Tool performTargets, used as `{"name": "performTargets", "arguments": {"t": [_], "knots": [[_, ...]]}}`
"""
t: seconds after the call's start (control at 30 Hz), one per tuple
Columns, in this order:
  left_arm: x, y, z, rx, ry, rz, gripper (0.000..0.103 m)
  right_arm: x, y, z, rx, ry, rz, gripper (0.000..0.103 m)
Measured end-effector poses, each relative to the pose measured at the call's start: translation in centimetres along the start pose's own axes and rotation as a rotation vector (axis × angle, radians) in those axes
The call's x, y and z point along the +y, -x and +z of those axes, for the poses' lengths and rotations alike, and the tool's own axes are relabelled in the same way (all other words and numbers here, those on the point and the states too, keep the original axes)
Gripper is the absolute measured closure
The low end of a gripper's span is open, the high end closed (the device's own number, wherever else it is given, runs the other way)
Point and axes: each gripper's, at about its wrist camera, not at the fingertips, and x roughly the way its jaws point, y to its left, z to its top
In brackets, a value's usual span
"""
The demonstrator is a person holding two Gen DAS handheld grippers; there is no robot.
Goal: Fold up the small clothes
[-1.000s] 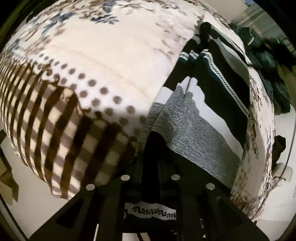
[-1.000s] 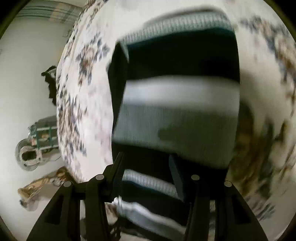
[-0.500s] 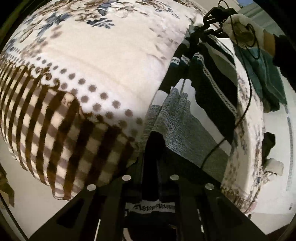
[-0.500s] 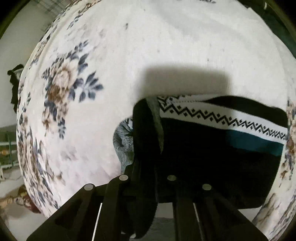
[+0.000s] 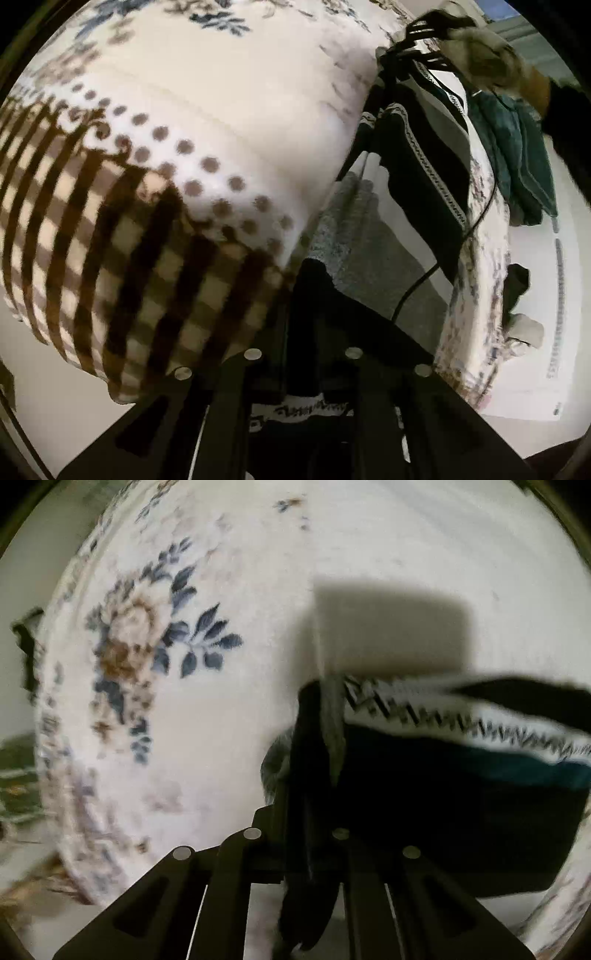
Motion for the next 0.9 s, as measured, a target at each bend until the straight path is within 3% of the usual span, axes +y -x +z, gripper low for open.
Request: {"name": "performTargets", "arguments": {"t": [0.03, 0.07, 0.13, 0.23, 0.33, 0.43, 0.53, 0.6, 0.63, 0.67, 0.73, 0.83, 0.87, 0.9], "knots": [[0.2, 0.2, 0.2, 0.01, 0.006, 0.021, 0.068, -0.7, 0.8, -0.7, 0.021, -0.008, 0.07, 0.075], [0.4, 0.6, 0.5, 0.018, 0.013, 0.025, 0.049, -1.5, 1.8, -1.9, 0.032, -0.012, 0.124, 0.054], [0.7, 1.4, 0.9, 0.007, 0.021, -0.003, 0.039, -3.2, 4.2, -5.2, 0.022, 0.011, 0.192, 0.048], [0.8, 2.3, 1.9, -0.01, 0.018, -0.036, 0.039, -6.6, 6.7, -12.2, 0.03, 0.031, 0.196, 0.048], [0.0, 2.2, 2.6, -0.013, -0.015, -0.001, 0.039, -11.4, 7.2, -20.8, 0.065, -0.015, 0.197, 0.048], [-1.4, 1.7, 2.8, -0.005, -0.073, 0.001, 0.039, -16.3, 5.3, -29.8, 0.121, -0.104, 0.175, 0.048], [-2.9, -0.7, 1.8, 0.071, -0.161, 0.063, 0.039, -21.1, 2.2, -38.4, 0.178, -0.243, 0.2, 0.048], [-3.7, -3.2, 0.6, 0.125, -0.217, 0.104, 0.047, -23.2, 0.9, -42.3, 0.177, -0.305, 0.178, 0.048], [-3.8, -3.7, 0.3, 0.14, -0.222, 0.094, 0.084, -23.8, 0.3, -43.8, 0.172, -0.326, 0.174, 0.048], [-3.9, -3.9, -0.2, 0.146, -0.22, 0.074, 0.093, -24.9, -0.1, -46.0, 0.163, -0.361, 0.176, 0.048], [-4.1, -2.6, -0.6, 0.112, -0.195, -0.026, 0.094, -26.2, -0.4, -48.5, 0.152, -0.4, 0.187, 0.048], [-2.2, -0.1, -0.7, 0.073, -0.041, -0.244, 0.094, -27.0, -1.0, -51.2, 0.142, -0.44, 0.218, 0.048], [-1.2, 0.1, -0.7, 0.073, 0.003, -0.272, 0.094, -27.0, -1.3, -51.8, 0.142, -0.441, 0.223, 0.048], [-0.2, 0.1, -0.8, 0.072, 0.016, -0.239, 0.094, -26.9, -1.5, -52.3, 0.14, -0.44, 0.229, 0.048]]}}
